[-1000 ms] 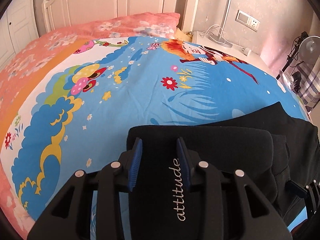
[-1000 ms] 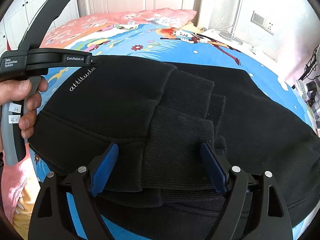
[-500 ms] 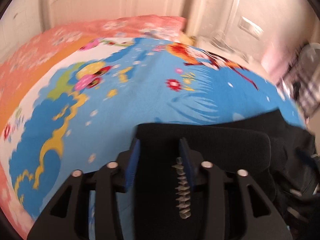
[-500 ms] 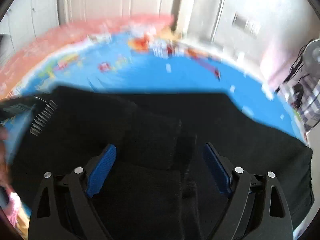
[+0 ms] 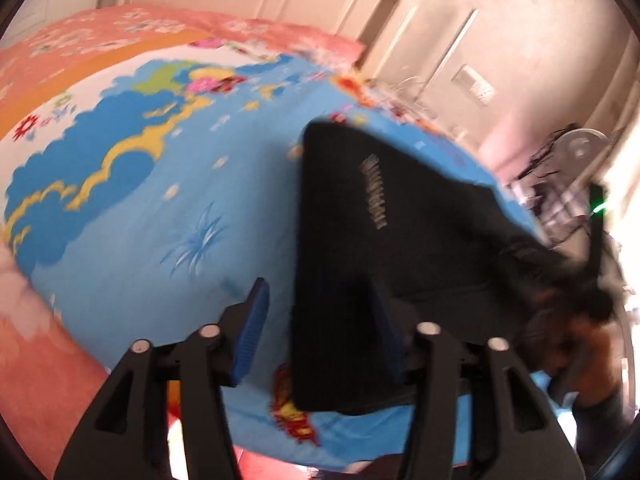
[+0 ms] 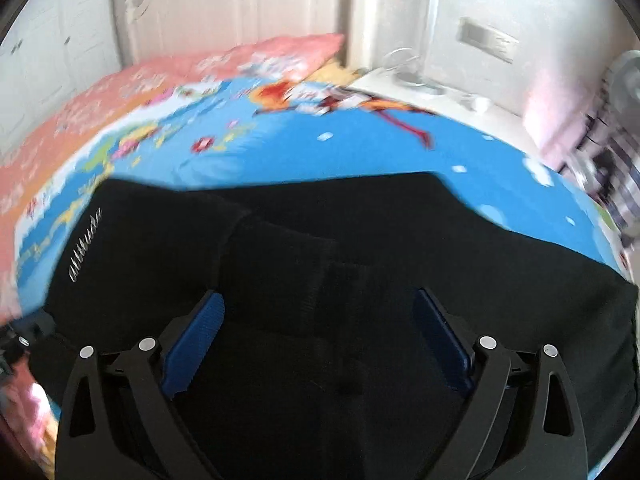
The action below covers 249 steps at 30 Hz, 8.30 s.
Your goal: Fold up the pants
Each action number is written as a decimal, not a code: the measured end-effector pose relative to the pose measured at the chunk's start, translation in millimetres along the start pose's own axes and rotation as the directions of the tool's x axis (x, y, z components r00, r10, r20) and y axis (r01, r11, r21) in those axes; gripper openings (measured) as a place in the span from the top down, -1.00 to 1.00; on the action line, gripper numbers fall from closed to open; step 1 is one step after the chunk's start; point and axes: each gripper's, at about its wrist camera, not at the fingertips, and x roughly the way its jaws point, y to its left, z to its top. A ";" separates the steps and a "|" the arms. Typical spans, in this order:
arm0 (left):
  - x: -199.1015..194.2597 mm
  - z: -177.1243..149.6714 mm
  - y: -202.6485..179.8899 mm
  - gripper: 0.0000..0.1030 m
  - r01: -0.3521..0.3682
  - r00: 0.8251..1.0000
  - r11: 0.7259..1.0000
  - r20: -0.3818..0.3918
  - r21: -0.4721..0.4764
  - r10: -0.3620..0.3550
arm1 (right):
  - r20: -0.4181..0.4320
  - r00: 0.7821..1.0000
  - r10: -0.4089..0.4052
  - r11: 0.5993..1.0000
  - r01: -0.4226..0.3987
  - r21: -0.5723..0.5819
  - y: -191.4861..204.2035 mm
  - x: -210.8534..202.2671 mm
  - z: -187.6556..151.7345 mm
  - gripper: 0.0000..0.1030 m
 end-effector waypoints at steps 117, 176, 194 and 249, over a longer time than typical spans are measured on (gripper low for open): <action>30.8 -105.0 -222.5 0.27 -0.272 0.961 0.486 0.263 0.830 0.089 | -0.309 0.889 0.339 0.933 -0.359 -0.011 -12.7 55.0 56.8 0.42; -0.3 -66.5 20.0 -0.16 0.401 0.916 0.885 0.125 -0.235 -0.381 | -0.150 0.978 -0.147 0.858 0.050 -0.511 238.4 77.0 34.6 -0.86; -40.1 -69.3 -40.7 0.30 0.164 0.978 0.985 0.140 -0.044 -0.157 | -0.176 0.982 -0.061 0.890 -0.026 -0.456 220.8 49.4 45.6 -0.89; -25.8 -200.5 -441.0 0.34 -0.293 0.905 0.391 0.385 0.873 -0.180 | -0.085 0.954 0.286 0.938 -0.261 0.228 -217.5 -73.4 3.2 0.56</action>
